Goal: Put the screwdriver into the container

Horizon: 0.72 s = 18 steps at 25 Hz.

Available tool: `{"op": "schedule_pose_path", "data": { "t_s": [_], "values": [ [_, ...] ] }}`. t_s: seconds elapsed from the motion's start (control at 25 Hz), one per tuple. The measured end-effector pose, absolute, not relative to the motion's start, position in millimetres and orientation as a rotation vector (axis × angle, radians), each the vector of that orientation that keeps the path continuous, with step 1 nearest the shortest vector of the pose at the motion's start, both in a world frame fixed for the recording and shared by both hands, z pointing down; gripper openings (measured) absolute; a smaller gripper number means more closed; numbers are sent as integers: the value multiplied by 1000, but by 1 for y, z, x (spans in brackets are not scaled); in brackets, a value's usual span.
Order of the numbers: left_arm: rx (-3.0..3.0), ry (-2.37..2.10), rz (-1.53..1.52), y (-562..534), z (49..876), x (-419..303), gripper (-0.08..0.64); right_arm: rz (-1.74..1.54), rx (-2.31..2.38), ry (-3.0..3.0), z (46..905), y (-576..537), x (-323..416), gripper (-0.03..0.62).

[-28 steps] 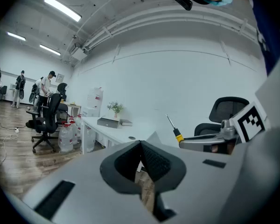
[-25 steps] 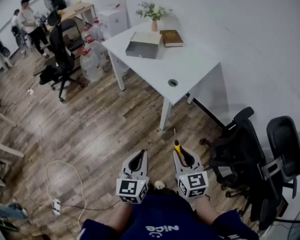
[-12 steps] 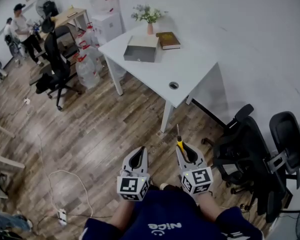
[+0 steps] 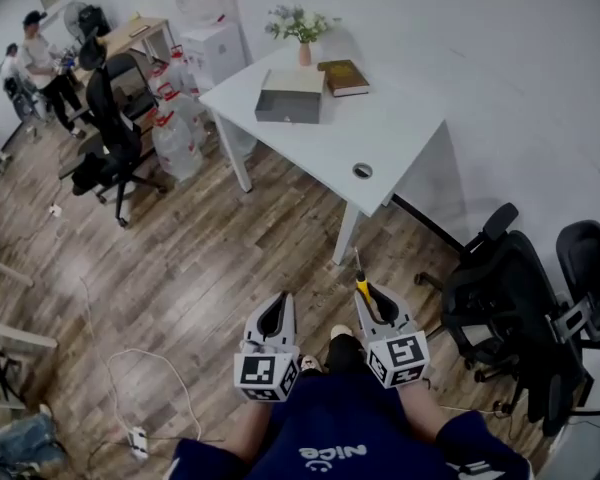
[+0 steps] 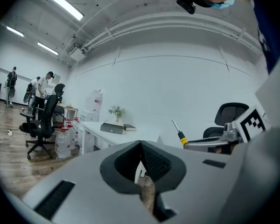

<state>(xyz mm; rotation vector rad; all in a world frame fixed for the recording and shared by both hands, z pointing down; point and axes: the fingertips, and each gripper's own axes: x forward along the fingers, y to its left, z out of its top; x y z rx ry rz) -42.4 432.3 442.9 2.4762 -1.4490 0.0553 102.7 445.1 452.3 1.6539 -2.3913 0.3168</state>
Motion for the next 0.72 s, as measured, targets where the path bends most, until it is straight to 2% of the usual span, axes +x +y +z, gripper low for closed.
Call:
{"op": "schedule_pose_path", "data": {
  "t_s": [0.36,0.72],
  "values": [
    [2414,-1501,88,378,463,-61,14,312,1573,-2438,465,373,87,92],
    [2403,-1543,91,255,459,-32,15,309,1532,-2474,467,239,117,92]
  ]
}}
